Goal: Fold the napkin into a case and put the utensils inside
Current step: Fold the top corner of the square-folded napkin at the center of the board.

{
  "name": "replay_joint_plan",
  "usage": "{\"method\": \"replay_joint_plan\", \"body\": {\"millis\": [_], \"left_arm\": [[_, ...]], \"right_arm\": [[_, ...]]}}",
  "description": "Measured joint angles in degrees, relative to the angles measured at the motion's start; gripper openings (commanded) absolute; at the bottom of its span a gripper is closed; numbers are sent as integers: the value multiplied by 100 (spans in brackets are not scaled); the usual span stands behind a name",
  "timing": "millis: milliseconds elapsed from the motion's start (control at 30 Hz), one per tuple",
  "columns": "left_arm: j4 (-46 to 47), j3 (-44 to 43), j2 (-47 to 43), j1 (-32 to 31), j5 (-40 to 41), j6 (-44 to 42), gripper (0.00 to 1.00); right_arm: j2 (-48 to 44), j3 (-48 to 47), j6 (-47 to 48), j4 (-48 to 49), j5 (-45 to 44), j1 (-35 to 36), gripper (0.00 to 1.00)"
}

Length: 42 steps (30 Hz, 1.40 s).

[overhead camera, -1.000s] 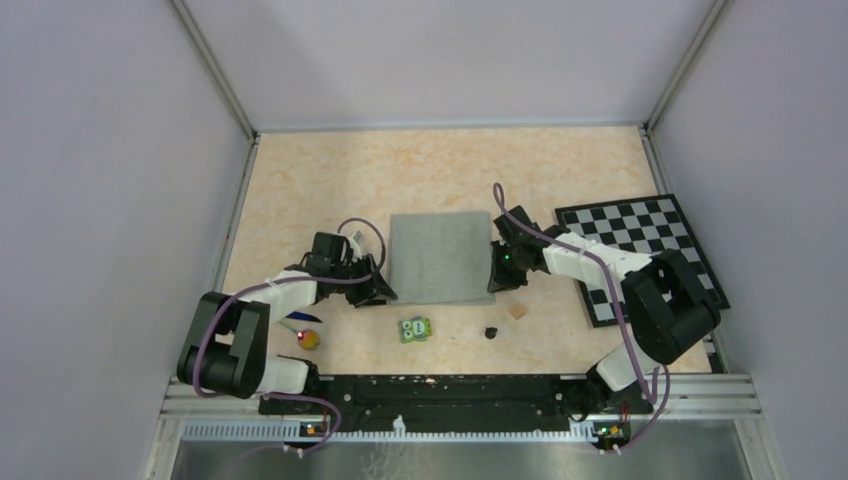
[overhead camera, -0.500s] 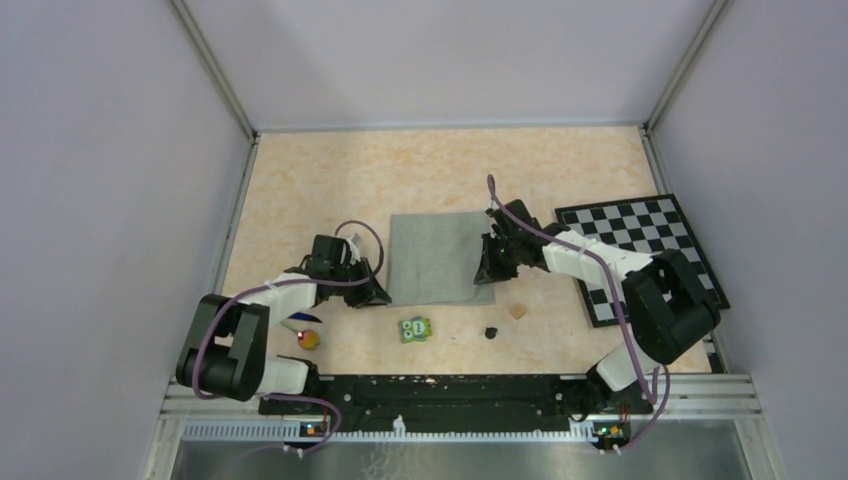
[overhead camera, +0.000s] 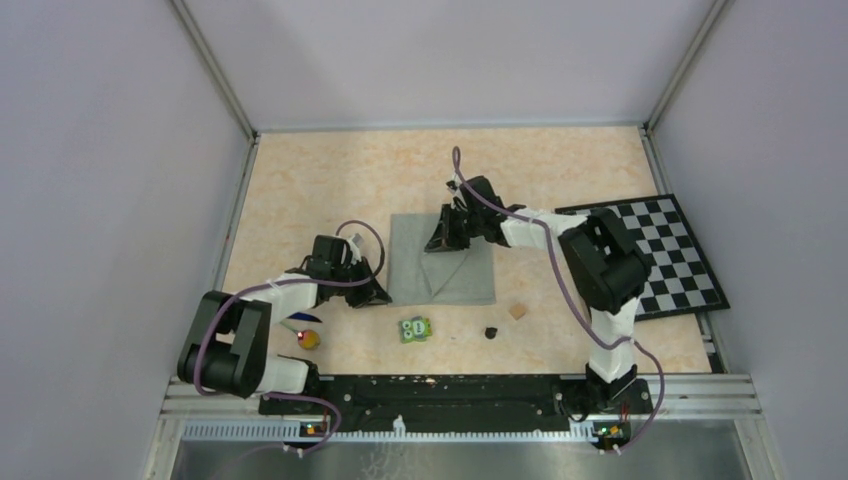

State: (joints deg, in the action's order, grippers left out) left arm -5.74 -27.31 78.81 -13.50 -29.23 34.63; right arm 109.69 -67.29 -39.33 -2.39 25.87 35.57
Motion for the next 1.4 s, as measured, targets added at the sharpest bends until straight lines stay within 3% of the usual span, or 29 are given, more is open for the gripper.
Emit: {"method": "replay_joint_plan", "body": {"millis": [333, 1067, 1200, 1233, 1400], "left_arm": [[129, 24, 50, 0, -76, -2, 9], [192, 55, 50, 0, -92, -2, 6], [210, 66, 48, 0, -94, 2, 14], [210, 66, 46, 0, -92, 4, 16], [127, 66, -70, -9, -42, 116, 44]], "right_arm": [[1386, -1598, -417, 691, 120, 2, 0], [2337, -2767, -470, 669, 173, 0, 0], [2516, -2885, -470, 610, 170, 0, 1], [2540, -2892, -468, 597, 170, 0, 5], [2562, -2955, -431, 476, 177, -11, 22]]}}
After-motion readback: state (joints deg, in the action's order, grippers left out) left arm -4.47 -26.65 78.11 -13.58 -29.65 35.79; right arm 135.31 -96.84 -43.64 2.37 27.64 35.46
